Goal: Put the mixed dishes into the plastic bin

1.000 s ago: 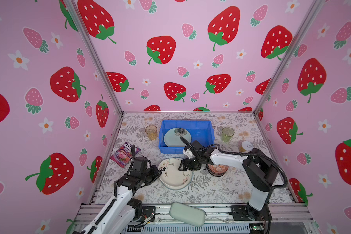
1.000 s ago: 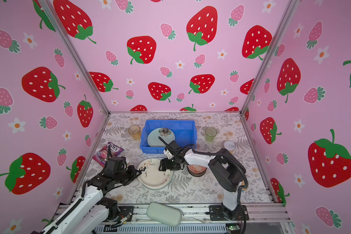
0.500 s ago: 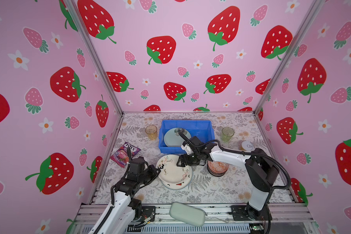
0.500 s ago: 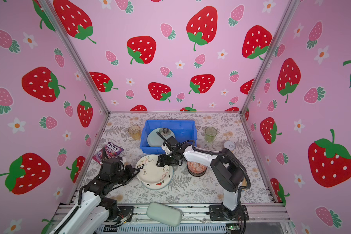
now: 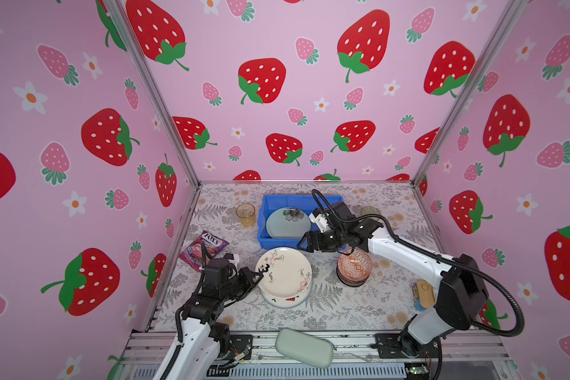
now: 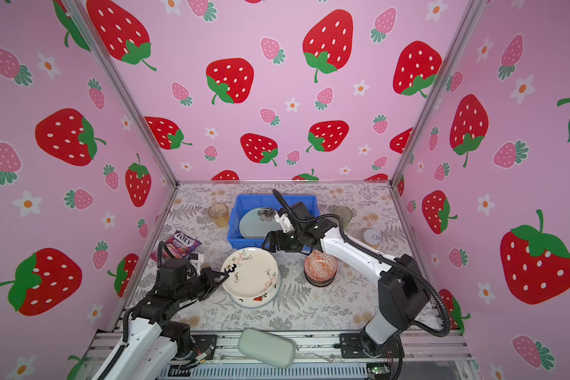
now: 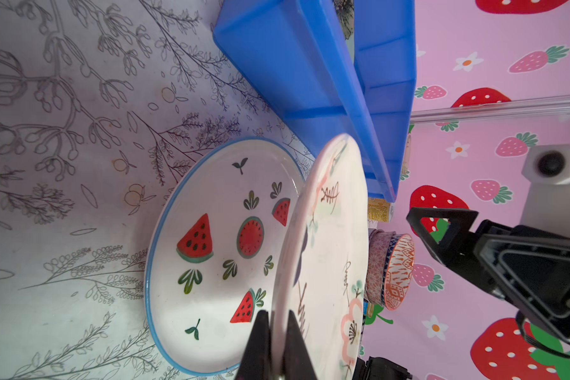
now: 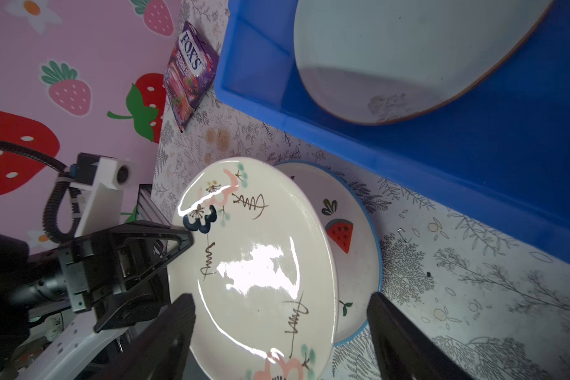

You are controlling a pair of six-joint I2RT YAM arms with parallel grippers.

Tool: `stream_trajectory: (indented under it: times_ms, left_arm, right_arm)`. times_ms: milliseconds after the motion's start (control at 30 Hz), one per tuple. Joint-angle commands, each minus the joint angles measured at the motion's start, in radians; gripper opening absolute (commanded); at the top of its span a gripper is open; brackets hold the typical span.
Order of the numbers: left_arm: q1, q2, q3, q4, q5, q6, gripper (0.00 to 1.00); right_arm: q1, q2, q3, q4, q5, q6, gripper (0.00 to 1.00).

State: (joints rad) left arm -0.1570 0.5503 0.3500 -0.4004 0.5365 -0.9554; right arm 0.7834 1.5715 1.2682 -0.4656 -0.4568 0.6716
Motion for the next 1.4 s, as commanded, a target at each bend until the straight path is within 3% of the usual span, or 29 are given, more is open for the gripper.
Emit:
stream_trajectory:
  times_ms: [0, 167, 333, 600, 733, 1100, 1367]
  left_arm:
    - [0.008, -0.021, 0.048, 0.113, 0.122, -0.027, 0.00]
    - [0.009, -0.002, 0.111, 0.162, 0.159, 0.000, 0.00]
    - [0.008, 0.039, 0.199, 0.163, 0.181, 0.057, 0.00]
    - [0.008, 0.169, 0.280, 0.207, 0.207, 0.096, 0.00]
    - [0.007, 0.219, 0.298, 0.248, 0.206, 0.092, 0.00]
    - [0.004, 0.302, 0.329, 0.312, 0.210, 0.093, 0.00]
    - [0.001, 0.331, 0.325, 0.319, 0.205, 0.104, 0.00]
  right_arm:
    - [-0.058, -0.037, 0.014, -0.084, -0.072, -0.031, 0.85]
    - [-0.125, -0.056, 0.030, -0.136, -0.159, -0.079, 0.81]
    - [-0.133, -0.033, 0.082, -0.223, -0.175, -0.155, 0.77]
    - [-0.134, -0.015, 0.075, -0.191, -0.264, -0.152, 0.68]
    - [-0.134, -0.007, 0.072, -0.171, -0.293, -0.144, 0.57]
    - [-0.136, 0.038, 0.059, -0.129, -0.316, -0.141, 0.44]
    - [-0.147, 0.054, 0.054, -0.078, -0.347, -0.118, 0.25]
